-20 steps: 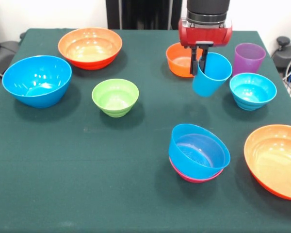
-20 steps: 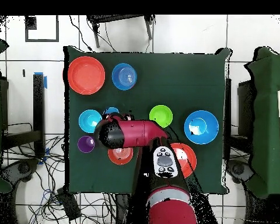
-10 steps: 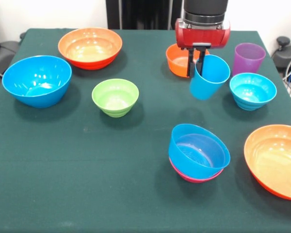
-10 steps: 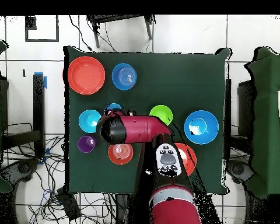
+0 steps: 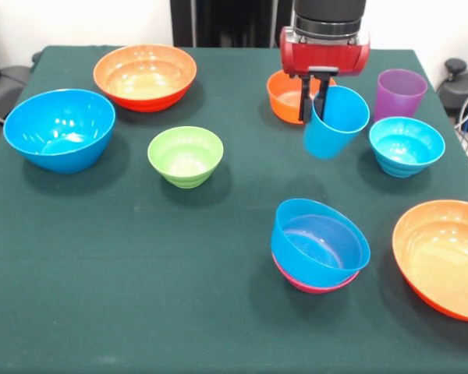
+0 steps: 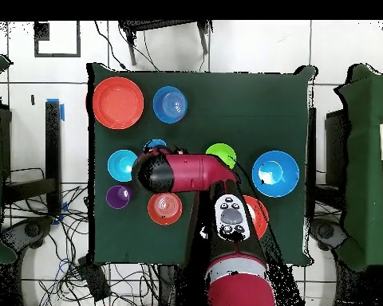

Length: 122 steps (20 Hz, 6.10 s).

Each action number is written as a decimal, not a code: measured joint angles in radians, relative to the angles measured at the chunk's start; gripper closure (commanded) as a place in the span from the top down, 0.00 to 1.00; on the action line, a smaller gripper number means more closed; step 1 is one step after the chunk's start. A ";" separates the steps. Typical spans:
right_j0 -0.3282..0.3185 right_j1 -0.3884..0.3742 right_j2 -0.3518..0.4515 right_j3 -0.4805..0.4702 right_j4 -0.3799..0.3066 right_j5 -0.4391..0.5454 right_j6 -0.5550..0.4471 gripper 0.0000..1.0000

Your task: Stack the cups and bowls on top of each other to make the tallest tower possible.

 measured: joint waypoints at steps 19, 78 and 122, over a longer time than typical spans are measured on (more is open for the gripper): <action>0.018 -0.042 0.000 -0.080 -0.002 0.128 0.000 0.00; 0.001 -0.005 -0.011 -0.199 -0.012 -0.105 0.000 0.00; -0.013 -0.030 -0.009 -0.199 -0.016 -0.105 0.000 0.00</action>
